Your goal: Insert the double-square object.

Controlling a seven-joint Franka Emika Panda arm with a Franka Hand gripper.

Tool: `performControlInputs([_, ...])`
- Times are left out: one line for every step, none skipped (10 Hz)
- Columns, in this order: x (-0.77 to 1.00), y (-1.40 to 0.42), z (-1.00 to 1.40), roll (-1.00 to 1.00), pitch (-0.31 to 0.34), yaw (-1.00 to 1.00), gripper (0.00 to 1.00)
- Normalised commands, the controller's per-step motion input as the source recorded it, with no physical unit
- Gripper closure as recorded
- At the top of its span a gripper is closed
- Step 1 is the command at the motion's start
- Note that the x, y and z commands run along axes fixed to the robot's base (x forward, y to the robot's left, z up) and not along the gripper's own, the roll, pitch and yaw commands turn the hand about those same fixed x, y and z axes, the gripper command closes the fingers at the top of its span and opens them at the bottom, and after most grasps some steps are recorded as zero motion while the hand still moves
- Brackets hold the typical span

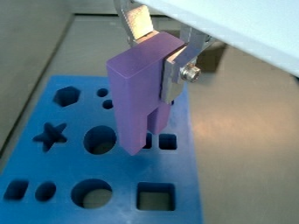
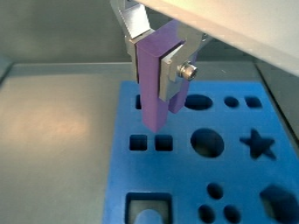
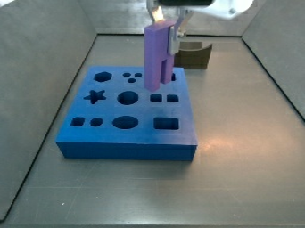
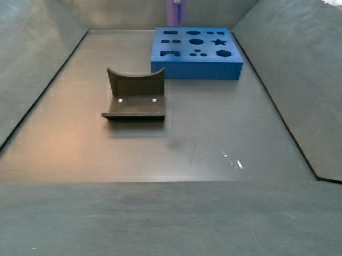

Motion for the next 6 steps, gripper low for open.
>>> performControlInputs([0.01, 0.0, -0.28, 0.0, 0.0, -1.0, 1.0])
performControlInputs([0.0, 0.0, -0.26, 0.09, 0.0, -1.0, 1.0])
performControlInputs([0.0, 0.0, -0.25, 0.09, 0.0, -1.0, 1.0])
performControlInputs([0.0, 0.0, -0.25, 0.08, 0.0, -1.0, 1.0])
performControlInputs([0.0, 0.0, -0.25, 0.09, 0.0, -1.0, 1.0])
performControlInputs([0.0, 0.0, -0.23, 0.08, 0.0, -1.0, 1.0])
